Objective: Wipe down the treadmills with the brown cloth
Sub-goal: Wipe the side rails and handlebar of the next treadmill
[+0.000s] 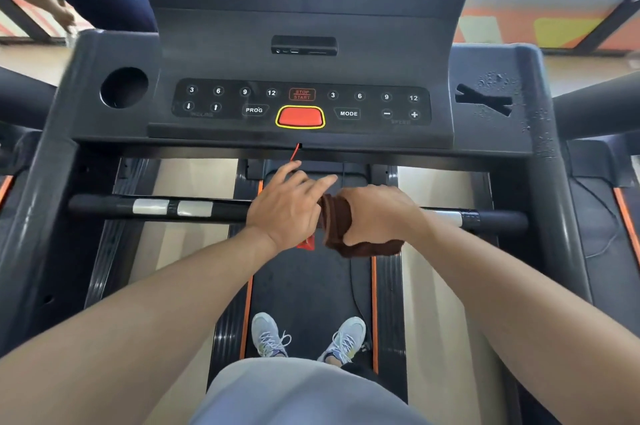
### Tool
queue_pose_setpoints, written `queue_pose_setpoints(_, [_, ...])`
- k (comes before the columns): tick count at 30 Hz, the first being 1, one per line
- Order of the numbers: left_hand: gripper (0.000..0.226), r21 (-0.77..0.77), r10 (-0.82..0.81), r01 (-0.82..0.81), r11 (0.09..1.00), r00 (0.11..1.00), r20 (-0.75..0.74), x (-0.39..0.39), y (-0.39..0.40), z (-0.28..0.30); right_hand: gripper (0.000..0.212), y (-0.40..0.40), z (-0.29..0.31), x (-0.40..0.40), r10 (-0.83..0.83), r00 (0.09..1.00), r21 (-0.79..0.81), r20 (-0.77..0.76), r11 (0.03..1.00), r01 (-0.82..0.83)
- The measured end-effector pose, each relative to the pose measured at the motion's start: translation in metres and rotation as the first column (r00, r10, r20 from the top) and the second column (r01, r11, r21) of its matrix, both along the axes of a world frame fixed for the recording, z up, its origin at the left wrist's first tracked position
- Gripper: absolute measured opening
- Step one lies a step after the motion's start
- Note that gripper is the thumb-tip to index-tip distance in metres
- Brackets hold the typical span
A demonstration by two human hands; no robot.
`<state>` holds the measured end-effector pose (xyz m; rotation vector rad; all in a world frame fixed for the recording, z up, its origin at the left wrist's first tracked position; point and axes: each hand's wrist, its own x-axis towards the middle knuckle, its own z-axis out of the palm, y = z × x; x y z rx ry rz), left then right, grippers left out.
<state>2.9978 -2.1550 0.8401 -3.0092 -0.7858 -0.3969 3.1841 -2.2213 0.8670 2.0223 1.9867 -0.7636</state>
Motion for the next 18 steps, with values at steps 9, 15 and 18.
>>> queue_pose_setpoints(9, [0.057,-0.023,0.006,-0.007,1.0,1.0,-0.029,-0.001,0.002,-0.005,0.049,-0.065,0.022,0.103,-0.119,0.956,-0.037,0.269,0.99,0.134])
queue_pose_setpoints(15, [0.061,-0.035,-0.026,0.028,0.999,0.999,0.034,-0.004,0.003,-0.011,0.047,-0.026,-0.004,0.002,-0.017,0.996,0.294,0.087,0.956,-0.01])
queue_pose_setpoints(18, [0.072,-0.162,0.041,-0.024,0.986,0.994,0.103,-0.005,-0.001,-0.013,0.052,-0.007,-0.017,-0.032,0.039,0.992,0.342,0.121,0.936,-0.078])
